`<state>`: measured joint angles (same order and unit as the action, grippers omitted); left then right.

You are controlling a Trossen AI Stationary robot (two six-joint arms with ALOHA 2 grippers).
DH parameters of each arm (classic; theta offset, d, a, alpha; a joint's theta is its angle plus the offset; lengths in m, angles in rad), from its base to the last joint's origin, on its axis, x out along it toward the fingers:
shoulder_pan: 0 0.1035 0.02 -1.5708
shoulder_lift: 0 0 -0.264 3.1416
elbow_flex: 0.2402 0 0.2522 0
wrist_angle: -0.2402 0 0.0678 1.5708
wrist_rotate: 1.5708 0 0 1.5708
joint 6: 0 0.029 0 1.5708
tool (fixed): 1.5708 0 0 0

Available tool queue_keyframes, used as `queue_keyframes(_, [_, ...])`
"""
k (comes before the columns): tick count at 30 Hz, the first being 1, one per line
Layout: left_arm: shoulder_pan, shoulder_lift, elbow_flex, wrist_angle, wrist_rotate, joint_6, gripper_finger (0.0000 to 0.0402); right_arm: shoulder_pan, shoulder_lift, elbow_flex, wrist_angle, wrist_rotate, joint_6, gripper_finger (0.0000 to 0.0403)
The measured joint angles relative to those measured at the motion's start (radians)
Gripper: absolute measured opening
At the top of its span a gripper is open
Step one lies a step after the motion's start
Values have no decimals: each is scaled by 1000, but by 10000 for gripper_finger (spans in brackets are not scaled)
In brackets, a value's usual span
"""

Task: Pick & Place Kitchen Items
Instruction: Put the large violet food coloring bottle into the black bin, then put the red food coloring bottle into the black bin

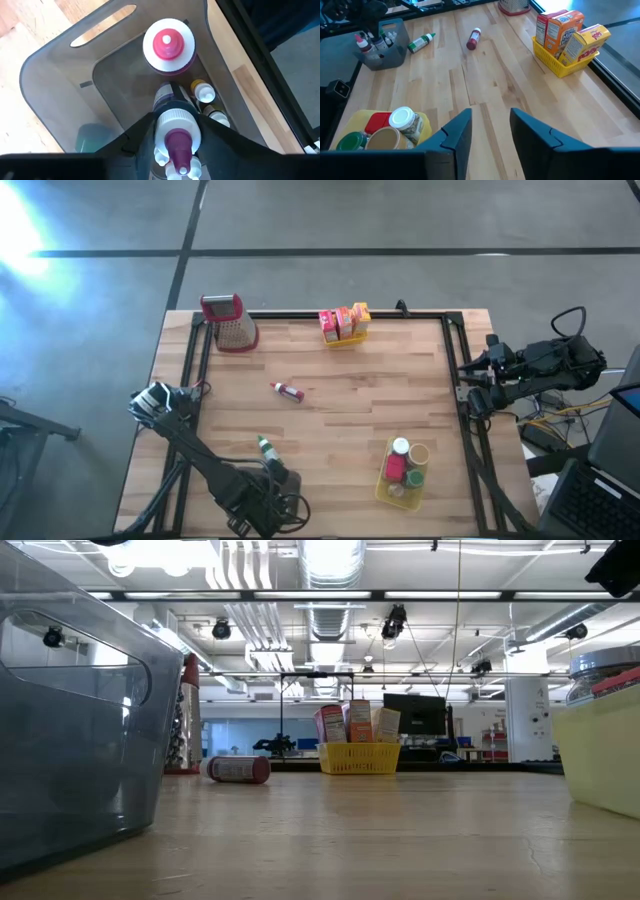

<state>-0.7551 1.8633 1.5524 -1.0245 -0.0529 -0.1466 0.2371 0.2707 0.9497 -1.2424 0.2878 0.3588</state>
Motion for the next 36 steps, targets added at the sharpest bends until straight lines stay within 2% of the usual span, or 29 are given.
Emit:
queue_keyframes(7, [-1,0,-1,7,-43,15,183,0,0,0,0,0,0,151])
queue_keyframes(16, [0,-2,0,9,-104,23,192,0,0,0,0,0,0,175])
queue_keyframes(25, [-7,-5,94,-54,-105,-11,193,0,0,0,0,0,0,196])
queue_keyframes(29, [-13,-5,173,-122,-122,-56,193,0,0,0,0,0,0,202])
queue_keyframes(32, [-15,-5,237,-166,-188,-105,193,0,0,0,0,0,0,206])
queue_keyframes(36, [-14,-5,307,-191,-434,-212,193,0,0,0,0,0,0,210])
